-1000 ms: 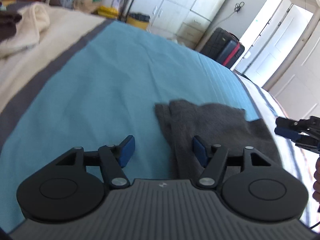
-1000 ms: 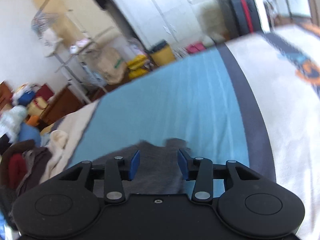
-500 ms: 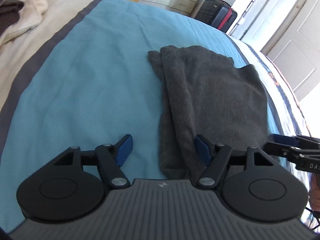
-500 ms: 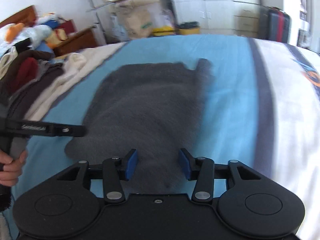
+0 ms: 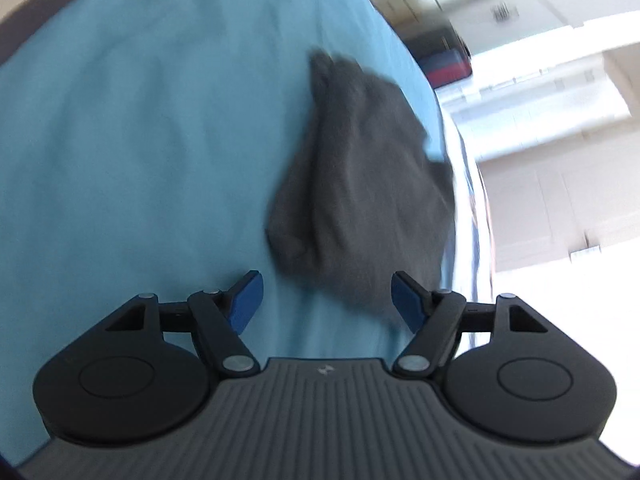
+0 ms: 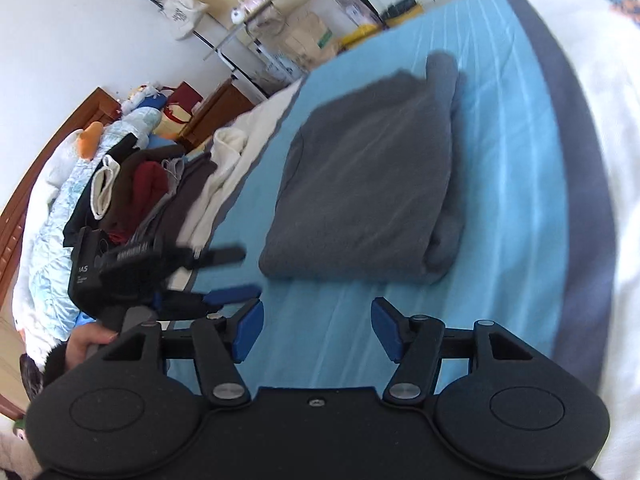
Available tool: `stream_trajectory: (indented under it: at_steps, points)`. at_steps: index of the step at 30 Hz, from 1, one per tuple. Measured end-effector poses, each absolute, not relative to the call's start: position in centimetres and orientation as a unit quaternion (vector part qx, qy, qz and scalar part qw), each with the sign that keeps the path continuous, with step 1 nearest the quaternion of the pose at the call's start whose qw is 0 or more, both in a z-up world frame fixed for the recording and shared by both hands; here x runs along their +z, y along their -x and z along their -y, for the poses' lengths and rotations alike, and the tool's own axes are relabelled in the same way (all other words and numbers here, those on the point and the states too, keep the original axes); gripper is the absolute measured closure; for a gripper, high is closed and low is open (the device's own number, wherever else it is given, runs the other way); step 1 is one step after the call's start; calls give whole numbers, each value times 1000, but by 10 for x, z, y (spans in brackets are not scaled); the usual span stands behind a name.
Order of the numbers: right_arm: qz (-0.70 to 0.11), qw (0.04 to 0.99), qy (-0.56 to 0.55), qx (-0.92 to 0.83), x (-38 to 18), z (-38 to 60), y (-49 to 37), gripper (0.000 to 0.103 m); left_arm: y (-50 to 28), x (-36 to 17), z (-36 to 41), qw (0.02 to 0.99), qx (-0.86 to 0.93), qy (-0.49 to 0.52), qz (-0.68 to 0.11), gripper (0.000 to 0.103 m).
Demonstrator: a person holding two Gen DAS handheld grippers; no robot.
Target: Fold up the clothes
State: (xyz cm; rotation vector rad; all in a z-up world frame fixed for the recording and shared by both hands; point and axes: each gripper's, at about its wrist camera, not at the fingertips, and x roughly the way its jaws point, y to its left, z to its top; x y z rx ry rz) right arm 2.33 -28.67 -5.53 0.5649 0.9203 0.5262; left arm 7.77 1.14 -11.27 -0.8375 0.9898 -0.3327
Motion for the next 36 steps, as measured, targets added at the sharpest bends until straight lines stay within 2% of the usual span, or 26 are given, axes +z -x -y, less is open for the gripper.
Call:
stream_trajectory:
  at_steps: [6,14,15,16,17,18,20,24,28,32,36]
  points:
    - [-441,794,-370,195,-87,286,-32,36,-74,-109,-2,806,-162,389,-416,34]
    - [-385,788,-467,114,-101,293,-41,37,-75,-106,13,831,-161,359,-394,38]
    - [-380,796,-459,106,-99,292,-41,41,-75,-105,16,837,-160,345,-393,41]
    - [-374,807,-447,98,-97,291,-40,49,-75,-104,20,843,-160,330,-393,61]
    - [-366,818,-434,95,-94,290,-38,73,-75,-104,23,849,-159,315,-393,73]
    - [-356,829,-421,94,-91,289,-36,79,-75,-103,26,855,-158,300,-392,80]
    - [-336,845,-405,99,-84,291,-27,82,-70,-93,29,860,-163,279,-395,83]
    - [-319,869,-364,105,-69,294,-7,87,-57,-73,35,867,-172,238,-402,85]
    - [-322,863,-373,114,-58,304,15,87,-35,-64,36,852,-184,247,-424,85]
    - [-333,875,-333,116,-47,303,34,87,-9,-64,35,839,-191,268,-434,85]
    - [-349,867,-337,115,-44,312,42,87,7,-60,37,849,-181,249,-430,85]
